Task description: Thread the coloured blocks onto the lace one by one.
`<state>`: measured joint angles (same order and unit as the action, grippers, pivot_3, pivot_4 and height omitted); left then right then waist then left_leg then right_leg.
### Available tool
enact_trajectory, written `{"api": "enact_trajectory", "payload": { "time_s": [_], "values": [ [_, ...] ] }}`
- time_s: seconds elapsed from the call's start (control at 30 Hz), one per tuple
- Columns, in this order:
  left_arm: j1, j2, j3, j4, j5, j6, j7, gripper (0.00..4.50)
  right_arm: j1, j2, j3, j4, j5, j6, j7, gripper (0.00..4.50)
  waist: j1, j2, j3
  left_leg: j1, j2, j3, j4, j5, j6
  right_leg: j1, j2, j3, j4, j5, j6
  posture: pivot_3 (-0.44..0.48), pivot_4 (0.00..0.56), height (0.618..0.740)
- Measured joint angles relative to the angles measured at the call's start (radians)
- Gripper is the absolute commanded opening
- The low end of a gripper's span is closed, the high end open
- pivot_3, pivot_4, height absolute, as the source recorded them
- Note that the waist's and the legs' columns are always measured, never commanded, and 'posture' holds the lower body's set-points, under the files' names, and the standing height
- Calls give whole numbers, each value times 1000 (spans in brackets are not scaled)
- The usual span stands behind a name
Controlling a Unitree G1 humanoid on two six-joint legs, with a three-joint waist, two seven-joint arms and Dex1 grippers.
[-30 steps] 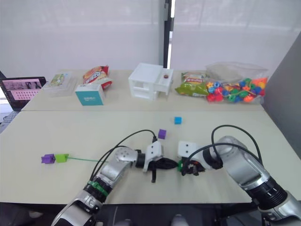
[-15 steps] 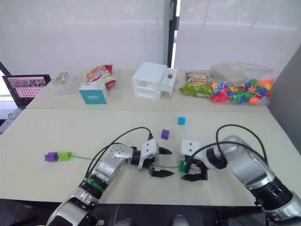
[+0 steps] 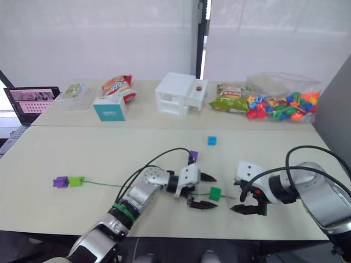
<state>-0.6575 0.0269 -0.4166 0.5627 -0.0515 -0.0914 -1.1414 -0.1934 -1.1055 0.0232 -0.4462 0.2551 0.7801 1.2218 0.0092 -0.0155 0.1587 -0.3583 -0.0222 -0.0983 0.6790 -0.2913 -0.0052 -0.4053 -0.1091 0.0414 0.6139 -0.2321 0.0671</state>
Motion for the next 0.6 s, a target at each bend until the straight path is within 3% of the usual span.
{"api": "enact_trajectory", "payload": {
  "time_s": [0.03, 0.13, 0.37, 0.6],
  "values": [
    [-3, -5, -1, 10, 5, -5, -1, 4500, 18, -6, -20, -18, 6, 15, -6, 4445, 1, 0, 0, 0, 0, 0, 0, 0, 0, 0, 0, 0, 0, 0, 0, 0, 150, 740],
    [-17, -18, -1, 48, 14, -22, -5, 3714, 71, -7, -83, -62, 33, 38, -39, 4500, 2, 0, 0, 0, 0, 0, 0, 0, 0, 0, 0, 0, 0, 0, 0, 0, 150, 740],
    [-34, -32, -2, 107, 24, -58, -20, 1326, 203, 14, -169, -131, 39, 33, -134, 4500, 2, -1, 0, 0, 0, 0, 0, 0, 0, 0, 0, 0, 0, 0, 0, 0, 150, 740],
    [-51, -29, -1, 127, 46, -90, -28, 1192, 137, 60, -3, -84, -37, -29, -228, 4500, -3, -1, 1, 1, 0, 1, 1, 0, 0, 1, 0, 0, 0, 0, 0, 0, 150, 740]
  ]
}}
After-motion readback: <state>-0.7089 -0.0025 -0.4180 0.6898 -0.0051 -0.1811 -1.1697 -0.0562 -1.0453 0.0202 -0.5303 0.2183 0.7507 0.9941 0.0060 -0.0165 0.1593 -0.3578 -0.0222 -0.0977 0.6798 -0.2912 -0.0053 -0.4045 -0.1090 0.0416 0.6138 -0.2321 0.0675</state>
